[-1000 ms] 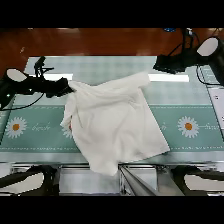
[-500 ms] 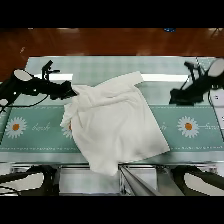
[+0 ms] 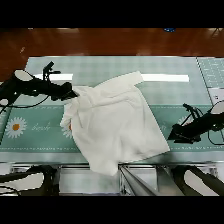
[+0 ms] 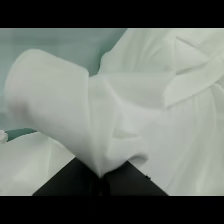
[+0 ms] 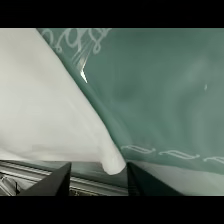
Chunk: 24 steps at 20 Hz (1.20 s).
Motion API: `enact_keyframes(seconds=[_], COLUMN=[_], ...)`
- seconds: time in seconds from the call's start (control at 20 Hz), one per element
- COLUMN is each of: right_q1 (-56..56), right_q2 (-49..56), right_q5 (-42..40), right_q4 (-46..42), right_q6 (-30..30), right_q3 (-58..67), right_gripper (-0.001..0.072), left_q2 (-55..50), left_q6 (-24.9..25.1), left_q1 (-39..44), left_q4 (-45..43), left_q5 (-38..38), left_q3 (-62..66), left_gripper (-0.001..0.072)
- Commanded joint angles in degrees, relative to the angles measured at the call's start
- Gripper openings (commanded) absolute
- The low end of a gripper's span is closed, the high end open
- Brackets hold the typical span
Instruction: Fold the shirts.
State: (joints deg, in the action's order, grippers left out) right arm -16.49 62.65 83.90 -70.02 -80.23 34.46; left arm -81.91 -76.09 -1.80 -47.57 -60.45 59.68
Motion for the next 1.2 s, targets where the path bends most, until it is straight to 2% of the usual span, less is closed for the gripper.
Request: enact_keyframes(seconds=[0.0,0.25,0.5,0.55,0.6,0.65,0.75,0.85,1.0,1.15], right_q1=[-1.14,-1.03,2.12,4.04,6.12,7.56,7.98,6.08,1.84,-1.38], right_q2=[3.06,10.51,12.9,13.0,12.98,12.94,12.94,12.96,13.97,20.57], right_q5=[-0.55,-3.98,-6.12,-6.69,-6.84,-6.43,-5.51,-8.46,-14.12,-13.81], right_q4=[1.44,4.42,9.94,10.16,10.12,10.08,9.6,7.82,4.98,5.07], right_q6=[1.92,2.75,4.52,4.55,4.79,5.77,7.1,5.14,0.59,-1.25], right_q3=[-2.38,-2.38,-2.38,-2.38,-2.12,-1.66,0.37,5.11,18.12,34.99], right_gripper=[0.0406,0.0406,0.0392,0.0328,0.0159,0.0023,0.0021,0.002,0.002,0.002], left_q2=[-0.13,-0.24,-0.24,-0.24,-0.24,-0.24,-0.24,-0.24,-0.24,-0.24], left_q6=[0.0,0.0,0.0,0.0,0.02,0.02,0.02,0.0,-0.02,-0.2], left_q1=[0.04,0.04,0.04,0.04,0.04,0.02,-0.02,0.0,0.04,0.04], left_q4=[0.0,0.0,0.0,0.0,0.0,0.0,-0.02,0.0,0.0,0.02], left_q5=[-0.07,-0.07,0.76,1.05,1.18,1.31,1.51,1.49,1.53,1.92], left_q3=[-0.04,-0.04,-0.04,-0.02,-0.02,-0.02,-0.02,-0.02,-0.02,-0.02], left_gripper=[0.0028,0.0028,0.0028,0.0028,0.0028,0.0028,0.0028,0.0028,0.0028,0.0028])
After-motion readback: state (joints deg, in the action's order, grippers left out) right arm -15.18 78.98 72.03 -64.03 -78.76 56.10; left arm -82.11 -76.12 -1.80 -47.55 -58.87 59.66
